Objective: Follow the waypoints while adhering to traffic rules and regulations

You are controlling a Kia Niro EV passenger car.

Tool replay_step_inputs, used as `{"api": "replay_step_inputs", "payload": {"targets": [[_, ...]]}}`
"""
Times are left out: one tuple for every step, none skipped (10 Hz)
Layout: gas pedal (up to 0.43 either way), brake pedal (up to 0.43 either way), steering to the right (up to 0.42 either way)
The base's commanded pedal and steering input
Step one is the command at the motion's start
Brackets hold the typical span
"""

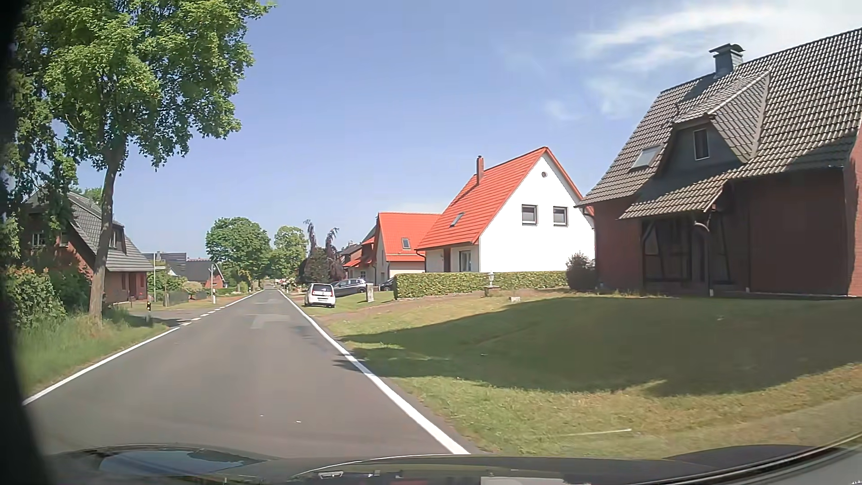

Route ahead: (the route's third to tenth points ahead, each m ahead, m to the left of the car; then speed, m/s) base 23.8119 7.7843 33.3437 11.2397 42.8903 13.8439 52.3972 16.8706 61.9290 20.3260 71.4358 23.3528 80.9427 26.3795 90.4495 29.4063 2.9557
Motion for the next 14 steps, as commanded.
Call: {"api": "replay_step_inputs", "payload": {"targets": [[0.378,0.0,-0.481],[0.378,0.0,-0.458],[0.378,0.0,-0.43],[0.378,0.0,-0.396],[0.378,0.0,-0.354],[0.39,0.0,-0.308],[0.39,0.0,-0.267],[0.39,0.0,-0.212],[0.398,0.0,-0.165],[0.398,0.0,-0.129],[0.409,0.0,-0.091],[0.409,0.0,-0.059],[0.409,0.0,-0.043],[0.409,0.0,-0.026]]}}
